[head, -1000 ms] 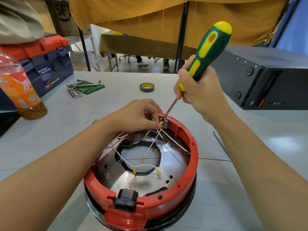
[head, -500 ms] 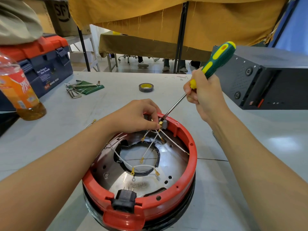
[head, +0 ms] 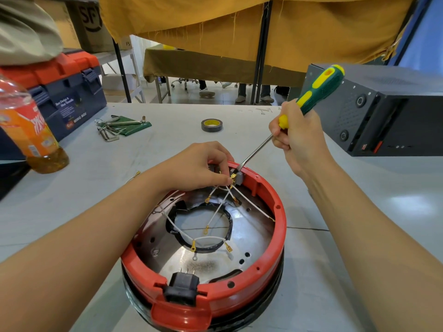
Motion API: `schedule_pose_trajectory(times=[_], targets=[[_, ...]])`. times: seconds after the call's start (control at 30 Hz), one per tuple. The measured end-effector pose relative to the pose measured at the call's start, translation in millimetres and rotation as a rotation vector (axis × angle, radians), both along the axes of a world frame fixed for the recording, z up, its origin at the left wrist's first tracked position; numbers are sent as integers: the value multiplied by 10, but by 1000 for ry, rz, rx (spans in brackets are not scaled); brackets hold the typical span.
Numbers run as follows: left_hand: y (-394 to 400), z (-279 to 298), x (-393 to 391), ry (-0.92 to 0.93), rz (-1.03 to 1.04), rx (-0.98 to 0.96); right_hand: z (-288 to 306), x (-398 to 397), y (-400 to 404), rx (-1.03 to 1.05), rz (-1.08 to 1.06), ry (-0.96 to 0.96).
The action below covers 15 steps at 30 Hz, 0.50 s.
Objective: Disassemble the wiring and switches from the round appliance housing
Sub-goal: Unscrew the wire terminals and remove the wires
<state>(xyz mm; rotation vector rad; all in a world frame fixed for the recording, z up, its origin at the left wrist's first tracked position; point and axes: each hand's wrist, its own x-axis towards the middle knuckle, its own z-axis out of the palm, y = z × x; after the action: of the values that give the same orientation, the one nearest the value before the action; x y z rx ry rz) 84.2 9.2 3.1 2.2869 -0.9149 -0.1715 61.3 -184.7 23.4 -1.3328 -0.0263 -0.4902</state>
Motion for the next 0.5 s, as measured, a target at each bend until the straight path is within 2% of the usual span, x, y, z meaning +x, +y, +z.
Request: schedule_pose_trajectory(times=[0.23,0.5], targets=[[3,-8,7,9,2,-1,62,-164,54,-172,23,-167],[0,-3,2,-3,6,4,41,-277,99,-190,7,-230]])
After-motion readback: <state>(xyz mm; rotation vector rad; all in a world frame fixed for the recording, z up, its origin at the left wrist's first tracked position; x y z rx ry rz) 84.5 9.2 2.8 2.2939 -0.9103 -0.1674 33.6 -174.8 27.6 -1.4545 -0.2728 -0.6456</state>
